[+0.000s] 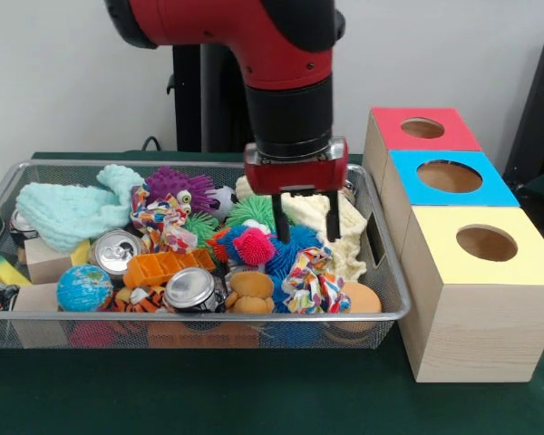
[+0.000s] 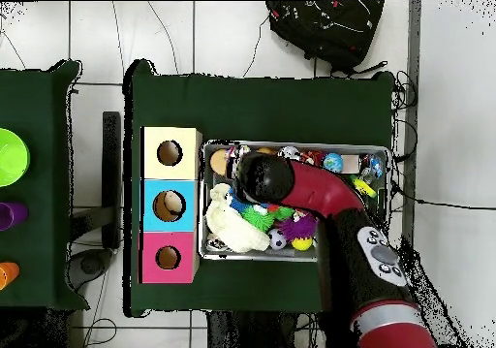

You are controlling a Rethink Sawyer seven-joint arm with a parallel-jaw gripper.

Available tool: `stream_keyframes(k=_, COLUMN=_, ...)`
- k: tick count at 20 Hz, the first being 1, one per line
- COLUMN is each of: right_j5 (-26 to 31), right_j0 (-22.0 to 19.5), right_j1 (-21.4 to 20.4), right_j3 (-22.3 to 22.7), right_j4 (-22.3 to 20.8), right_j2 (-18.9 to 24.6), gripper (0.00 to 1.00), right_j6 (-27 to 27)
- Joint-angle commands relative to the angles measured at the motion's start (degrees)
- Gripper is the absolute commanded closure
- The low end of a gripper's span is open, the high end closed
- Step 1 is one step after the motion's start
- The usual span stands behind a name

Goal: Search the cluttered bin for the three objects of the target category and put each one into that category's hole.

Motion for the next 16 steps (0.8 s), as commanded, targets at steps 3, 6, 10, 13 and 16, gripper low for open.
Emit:
stream_keyframes(k=3, right_j5=-2.15, right_j0=-1.9, right_j1=2.5, right_j3=3.02, right_j4=-4.24, right_j2=5.33, gripper=0.0, right_j6=-0.57)
stream_keyframes(k=6, right_j5=-2.33, right_j0=-1.47, right_j1=2.55, right_j3=2.89, right_j4=-4.42, right_j2=5.37, gripper=0.0, right_j6=0.39)
stream_keyframes(k=10, right_j5=-2.79, right_j0=-1.16, right_j1=2.81, right_j3=2.83, right_j4=-4.58, right_j2=5.5, gripper=0.0, right_j6=1.11)
stream_keyframes(k=13, right_j5=-2.93, right_j0=-1.2, right_j1=3.03, right_j3=2.66, right_j4=-4.68, right_j2=5.61, gripper=0.0, right_j6=1.21)
stream_keyframes(k=16, right_j5=-3.24, right_j0=-1.33, right_j1=3.33, right_j3=2.62, right_j4=-4.75, right_j2=5.77, gripper=0.0, right_j6=1.12)
